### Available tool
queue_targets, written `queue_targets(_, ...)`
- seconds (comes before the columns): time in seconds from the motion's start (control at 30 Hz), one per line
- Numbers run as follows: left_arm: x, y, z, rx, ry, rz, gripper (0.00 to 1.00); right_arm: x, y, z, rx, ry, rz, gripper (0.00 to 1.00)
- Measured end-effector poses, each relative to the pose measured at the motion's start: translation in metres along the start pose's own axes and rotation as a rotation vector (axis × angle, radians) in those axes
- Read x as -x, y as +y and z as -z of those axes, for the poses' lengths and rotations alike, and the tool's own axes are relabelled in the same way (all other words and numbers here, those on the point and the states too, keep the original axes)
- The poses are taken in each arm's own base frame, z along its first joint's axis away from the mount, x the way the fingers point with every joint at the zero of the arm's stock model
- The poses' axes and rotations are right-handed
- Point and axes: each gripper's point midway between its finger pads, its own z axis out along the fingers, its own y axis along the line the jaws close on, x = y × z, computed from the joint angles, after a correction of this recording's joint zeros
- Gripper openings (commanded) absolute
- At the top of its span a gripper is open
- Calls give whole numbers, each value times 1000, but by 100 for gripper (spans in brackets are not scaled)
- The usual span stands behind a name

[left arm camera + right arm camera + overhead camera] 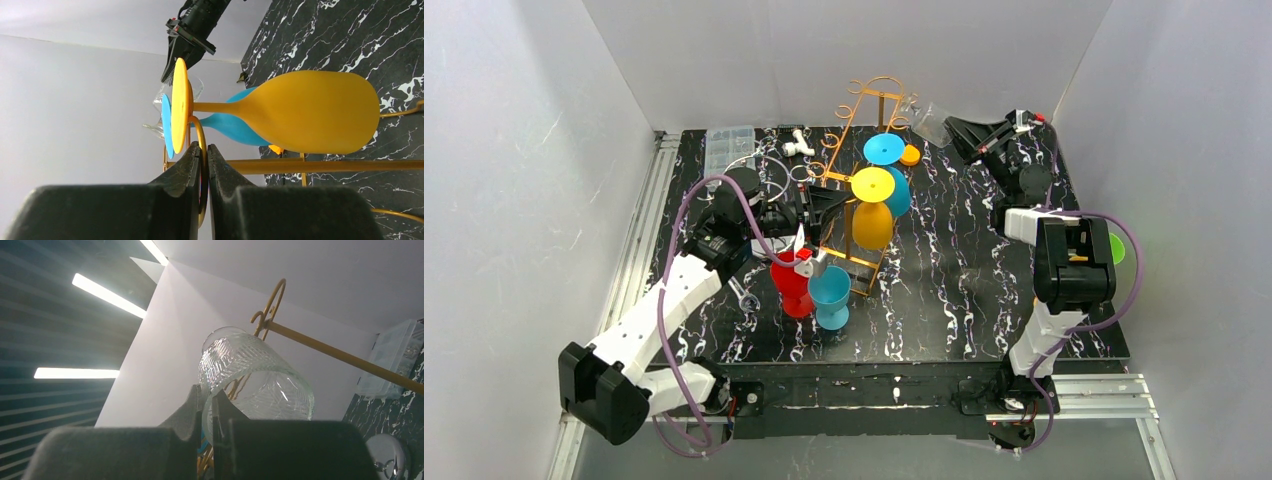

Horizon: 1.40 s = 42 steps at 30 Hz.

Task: Place the wine glass upside down on the wine glass rack

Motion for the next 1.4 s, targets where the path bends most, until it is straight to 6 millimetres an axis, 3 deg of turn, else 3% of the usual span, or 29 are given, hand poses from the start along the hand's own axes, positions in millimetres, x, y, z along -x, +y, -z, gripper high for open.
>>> queue_targets(0.2,-2,-1,3,-4,22,-4,0,8,1,-11,18,36,23,1)
queue_targets(0.33,2,-1,5,-7,18,-10,0,34,12,-26,63,14,68,1)
queue_targets(0.47,2,-2,5,-12,19,-10,0,48,17,-25,64,-10,91,1)
queue_targets(0.8,5,-3,7,-11,18,-25,0,39,2,-19,27,-30,48,1)
queue_targets(1.0,0,-3,2,-13,16,-22,0,44,10,-19,39,-42,62,1)
queue_targets(1.13,-5,1,-9,-5,-3,-11,0,62,31,-22,73,-60,102,1)
queue_targets(1.4,-30,13,-41,12,-23,4,0,113,111,-21,218,-132,264,1)
